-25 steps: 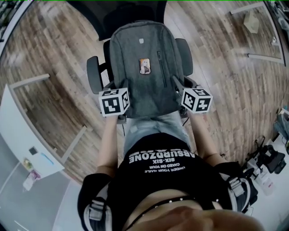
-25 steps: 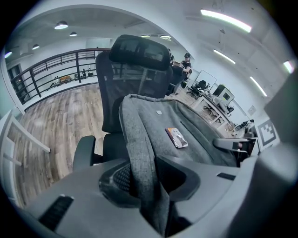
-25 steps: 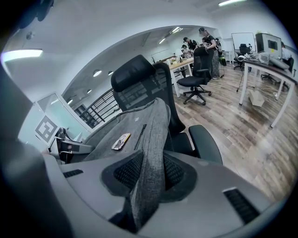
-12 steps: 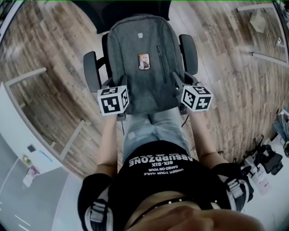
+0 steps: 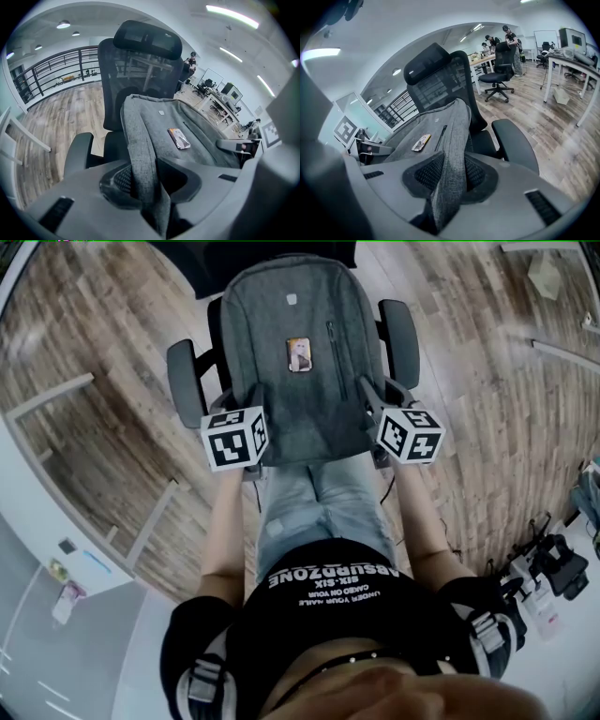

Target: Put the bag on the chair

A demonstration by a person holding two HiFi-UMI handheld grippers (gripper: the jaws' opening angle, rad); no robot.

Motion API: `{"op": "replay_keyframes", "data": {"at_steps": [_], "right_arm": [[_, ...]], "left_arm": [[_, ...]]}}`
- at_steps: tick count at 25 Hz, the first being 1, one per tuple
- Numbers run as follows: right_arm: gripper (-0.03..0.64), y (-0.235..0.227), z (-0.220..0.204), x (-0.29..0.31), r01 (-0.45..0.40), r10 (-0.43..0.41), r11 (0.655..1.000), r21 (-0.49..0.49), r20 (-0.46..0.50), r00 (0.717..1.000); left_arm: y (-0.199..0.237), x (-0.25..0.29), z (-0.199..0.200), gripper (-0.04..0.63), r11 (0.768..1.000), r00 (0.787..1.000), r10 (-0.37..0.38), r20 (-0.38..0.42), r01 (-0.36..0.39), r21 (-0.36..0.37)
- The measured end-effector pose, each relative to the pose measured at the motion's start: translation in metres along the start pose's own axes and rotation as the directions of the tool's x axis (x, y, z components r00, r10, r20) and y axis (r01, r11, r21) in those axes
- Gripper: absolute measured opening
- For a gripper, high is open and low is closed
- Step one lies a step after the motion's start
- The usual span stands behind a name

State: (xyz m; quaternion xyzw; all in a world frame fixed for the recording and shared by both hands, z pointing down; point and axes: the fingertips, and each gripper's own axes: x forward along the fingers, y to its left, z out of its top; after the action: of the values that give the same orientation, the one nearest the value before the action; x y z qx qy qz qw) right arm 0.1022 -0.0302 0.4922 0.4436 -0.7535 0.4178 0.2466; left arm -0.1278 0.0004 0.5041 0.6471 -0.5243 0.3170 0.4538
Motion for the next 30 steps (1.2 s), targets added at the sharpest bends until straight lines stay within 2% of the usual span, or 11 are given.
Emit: {"op": "replay_keyframes", "data": {"at_steps": [30], "right_arm": [[0.103, -0.026, -0.026, 0.037, 0.056, -0.057, 0.998, -0.004, -0.046, 0.997]], "left_arm": [[0.013, 0.052, -0.021, 0.104, 1.0, 0.997, 0.003, -0.071, -0.005, -0.03]]}}
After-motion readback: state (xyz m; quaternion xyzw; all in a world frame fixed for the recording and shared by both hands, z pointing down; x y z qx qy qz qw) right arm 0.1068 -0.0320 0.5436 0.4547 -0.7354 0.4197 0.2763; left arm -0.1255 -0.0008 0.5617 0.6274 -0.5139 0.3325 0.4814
